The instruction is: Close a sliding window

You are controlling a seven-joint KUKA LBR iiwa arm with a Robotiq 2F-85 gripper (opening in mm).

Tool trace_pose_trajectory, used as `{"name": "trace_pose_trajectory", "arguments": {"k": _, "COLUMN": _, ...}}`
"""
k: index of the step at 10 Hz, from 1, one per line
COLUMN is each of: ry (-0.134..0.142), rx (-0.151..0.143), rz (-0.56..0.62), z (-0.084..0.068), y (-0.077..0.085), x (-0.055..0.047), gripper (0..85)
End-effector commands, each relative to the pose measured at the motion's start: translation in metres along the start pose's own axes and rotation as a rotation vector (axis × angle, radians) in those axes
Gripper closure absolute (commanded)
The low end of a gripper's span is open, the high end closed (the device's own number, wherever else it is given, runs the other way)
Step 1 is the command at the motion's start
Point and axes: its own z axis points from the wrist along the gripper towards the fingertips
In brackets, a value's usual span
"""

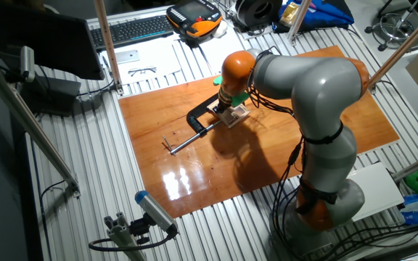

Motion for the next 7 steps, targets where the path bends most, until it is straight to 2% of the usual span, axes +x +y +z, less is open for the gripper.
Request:
{"name": "trace_pose_trajectory", "arguments": {"k": 1, "ry": 0.002, "rx": 0.002, "rz": -0.002, "z": -0.0001, "y": 0.0000, "x": 0.0002, "gripper": 85.0}}
{"name": "trace_pose_trajectory", "arguments": {"k": 7, "ry": 0.023, "rx": 0.019, "rz": -0.015, "z": -0.0015, "y": -0.0005, "x": 0.0020, "gripper": 85.0}}
